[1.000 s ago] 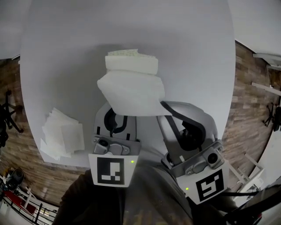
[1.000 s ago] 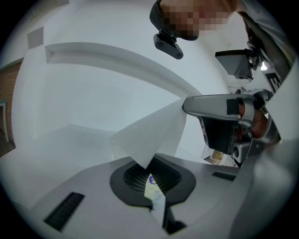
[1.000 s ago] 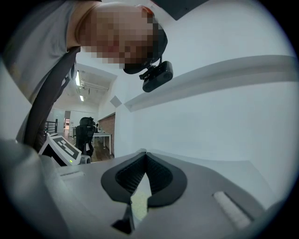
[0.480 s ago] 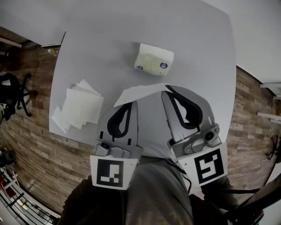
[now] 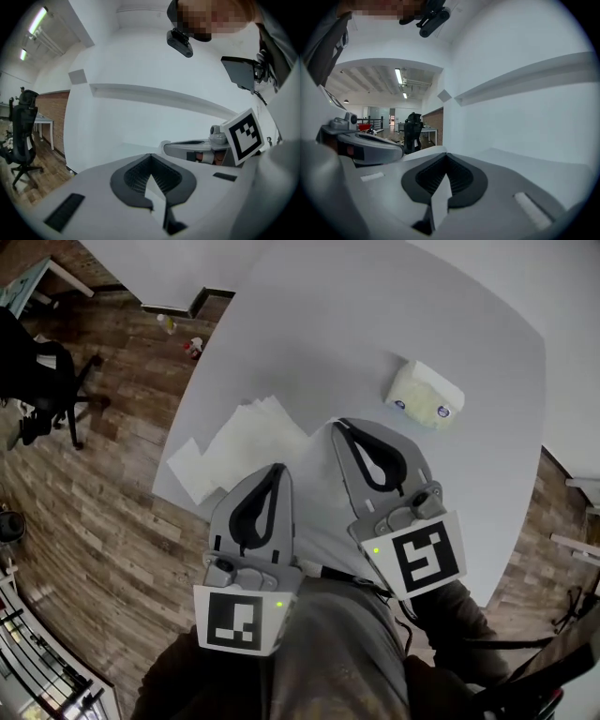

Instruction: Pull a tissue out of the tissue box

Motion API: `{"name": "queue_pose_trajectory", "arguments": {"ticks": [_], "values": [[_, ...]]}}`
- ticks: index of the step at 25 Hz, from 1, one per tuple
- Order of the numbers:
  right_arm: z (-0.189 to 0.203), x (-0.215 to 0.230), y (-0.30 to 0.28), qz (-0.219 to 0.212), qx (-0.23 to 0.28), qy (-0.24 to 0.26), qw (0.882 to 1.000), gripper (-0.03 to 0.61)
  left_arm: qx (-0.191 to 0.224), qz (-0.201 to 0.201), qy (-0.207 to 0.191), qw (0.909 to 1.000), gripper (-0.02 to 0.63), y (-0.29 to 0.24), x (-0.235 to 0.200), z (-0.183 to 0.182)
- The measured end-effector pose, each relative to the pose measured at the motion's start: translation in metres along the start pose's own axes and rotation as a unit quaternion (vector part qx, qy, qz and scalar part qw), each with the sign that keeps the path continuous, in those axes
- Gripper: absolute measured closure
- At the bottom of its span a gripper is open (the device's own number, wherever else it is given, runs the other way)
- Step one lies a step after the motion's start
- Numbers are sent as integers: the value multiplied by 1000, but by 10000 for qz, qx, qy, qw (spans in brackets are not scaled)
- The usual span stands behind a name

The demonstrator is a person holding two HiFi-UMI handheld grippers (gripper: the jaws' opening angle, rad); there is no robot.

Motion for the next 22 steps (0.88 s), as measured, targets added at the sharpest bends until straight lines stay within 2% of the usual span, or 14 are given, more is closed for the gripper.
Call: {"name": "queue_pose_trajectory", "arguments": {"ticks": [3,6,9,12,18,22], "values": [[-6,-27,-49,-110,-7,20,9999,577,43,-240,8,9997,615,13,-49,-7],[-20,-44,-82,-30,175,96,9998,577,65,-313,33,9995,615,21,-87,-9],[-33,-55,-96,53,398,178,9990,577,58,-343,53,9994,615,27,-108,-10],[-30,-61,-97,113,469,192,9987,577,72,-358,19,9993,615,32,-118,-9],[33,-88,-84,115,391,278,9988,575,23,-204,-45,9998,615,37,-120,-2],[86,-116,-82,-93,-244,313,9992,575,6,-65,-99,9999,615,38,-111,0]]}}
Point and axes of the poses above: the fingertips, and each gripper's own axes: y backward along the fingers, x to its right, z out of its underside, the point moved 8 cm from there along y, backward along the fingers, and after that the axes turned 1 degree about z, right-handed, at the moved point
